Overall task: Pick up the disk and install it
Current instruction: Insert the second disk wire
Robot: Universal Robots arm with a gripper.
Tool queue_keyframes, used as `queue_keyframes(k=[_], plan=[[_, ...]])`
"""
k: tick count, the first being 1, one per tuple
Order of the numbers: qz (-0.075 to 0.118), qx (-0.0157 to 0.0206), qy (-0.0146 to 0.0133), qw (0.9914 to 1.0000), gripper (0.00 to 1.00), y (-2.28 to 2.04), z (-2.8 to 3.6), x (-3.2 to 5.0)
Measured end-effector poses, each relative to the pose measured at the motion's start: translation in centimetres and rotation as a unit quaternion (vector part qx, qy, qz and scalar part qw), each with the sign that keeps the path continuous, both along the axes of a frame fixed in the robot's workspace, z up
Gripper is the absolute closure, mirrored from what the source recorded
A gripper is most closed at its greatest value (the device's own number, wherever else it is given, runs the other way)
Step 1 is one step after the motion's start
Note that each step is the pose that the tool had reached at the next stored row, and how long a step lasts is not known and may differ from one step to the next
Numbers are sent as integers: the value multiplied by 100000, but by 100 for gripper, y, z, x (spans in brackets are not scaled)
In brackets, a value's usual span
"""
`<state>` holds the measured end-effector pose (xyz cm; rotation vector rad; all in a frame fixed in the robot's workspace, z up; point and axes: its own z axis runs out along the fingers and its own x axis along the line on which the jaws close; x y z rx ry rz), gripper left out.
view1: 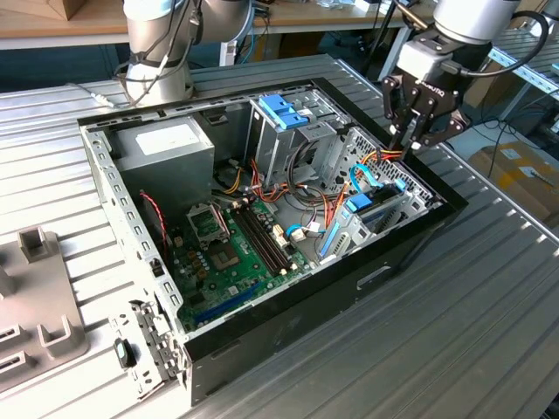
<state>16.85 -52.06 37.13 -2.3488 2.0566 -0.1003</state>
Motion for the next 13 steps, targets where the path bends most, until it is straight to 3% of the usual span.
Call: queue_keyframes(k=[13], plan=[[251,1,18,100000,71,0,0,44]])
